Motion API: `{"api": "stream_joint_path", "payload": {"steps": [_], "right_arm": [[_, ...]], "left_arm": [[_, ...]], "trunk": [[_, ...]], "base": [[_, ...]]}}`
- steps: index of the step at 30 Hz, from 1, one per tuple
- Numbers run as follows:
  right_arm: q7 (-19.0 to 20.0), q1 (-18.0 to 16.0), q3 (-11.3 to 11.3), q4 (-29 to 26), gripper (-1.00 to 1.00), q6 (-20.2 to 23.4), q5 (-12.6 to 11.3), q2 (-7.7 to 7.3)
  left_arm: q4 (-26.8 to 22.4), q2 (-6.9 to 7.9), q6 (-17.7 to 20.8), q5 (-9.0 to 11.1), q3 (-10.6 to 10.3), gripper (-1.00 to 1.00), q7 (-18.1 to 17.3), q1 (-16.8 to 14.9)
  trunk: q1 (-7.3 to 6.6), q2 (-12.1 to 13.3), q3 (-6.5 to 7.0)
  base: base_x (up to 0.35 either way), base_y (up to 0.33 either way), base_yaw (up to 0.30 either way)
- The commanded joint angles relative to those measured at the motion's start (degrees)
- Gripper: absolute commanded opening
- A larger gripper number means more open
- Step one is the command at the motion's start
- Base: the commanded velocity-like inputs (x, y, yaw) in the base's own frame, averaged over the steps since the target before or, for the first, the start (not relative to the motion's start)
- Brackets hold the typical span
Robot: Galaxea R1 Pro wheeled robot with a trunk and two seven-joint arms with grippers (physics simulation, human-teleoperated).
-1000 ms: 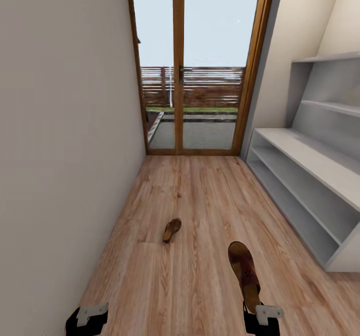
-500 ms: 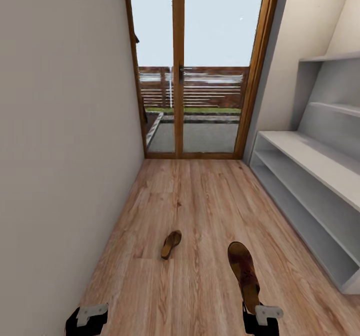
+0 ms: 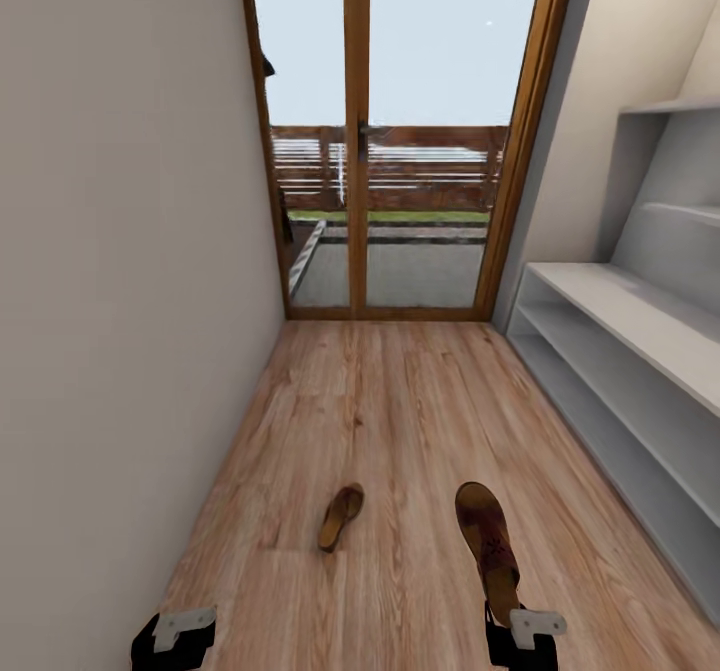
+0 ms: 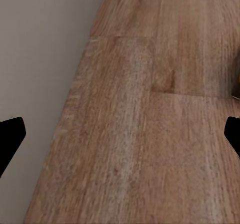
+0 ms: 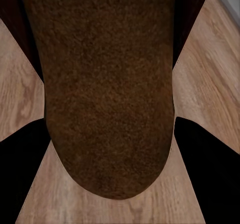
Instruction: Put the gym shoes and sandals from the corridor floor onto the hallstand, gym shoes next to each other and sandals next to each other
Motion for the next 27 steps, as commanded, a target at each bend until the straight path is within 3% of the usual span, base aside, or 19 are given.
{"api": "stream_joint_path", "payload": {"steps": [1, 17, 27], "right_arm": [[-0.47, -0.04, 0.21, 0.02, -1.00, -0.05, 0.37, -0.01], [-0.48, -0.04, 0.21, 0.09, -1.00, -0.04, 0.37, 0.11], [-0.44, -0.04, 0.21, 0.06, -1.00, -0.04, 0.35, 0.12]], "left_arm": [[0.04, 0.00, -0.18, 0.01, 0.01, 1.00, 0.10, -0.03], [0.04, 0.00, -0.18, 0.01, 0.01, 1.00, 0.10, -0.03], [0.04, -0.13, -0.18, -0.26, -0.13, 1.00, 0.07, -0.03]], "trunk": [[0.03, -0.02, -0.14], [0.03, -0.02, -0.49], [0.03, -0.02, -0.50]], "base": [[0.339, 0.000, 0.000], [0.339, 0.000, -0.007], [0.338, 0.000, -0.230]]}}
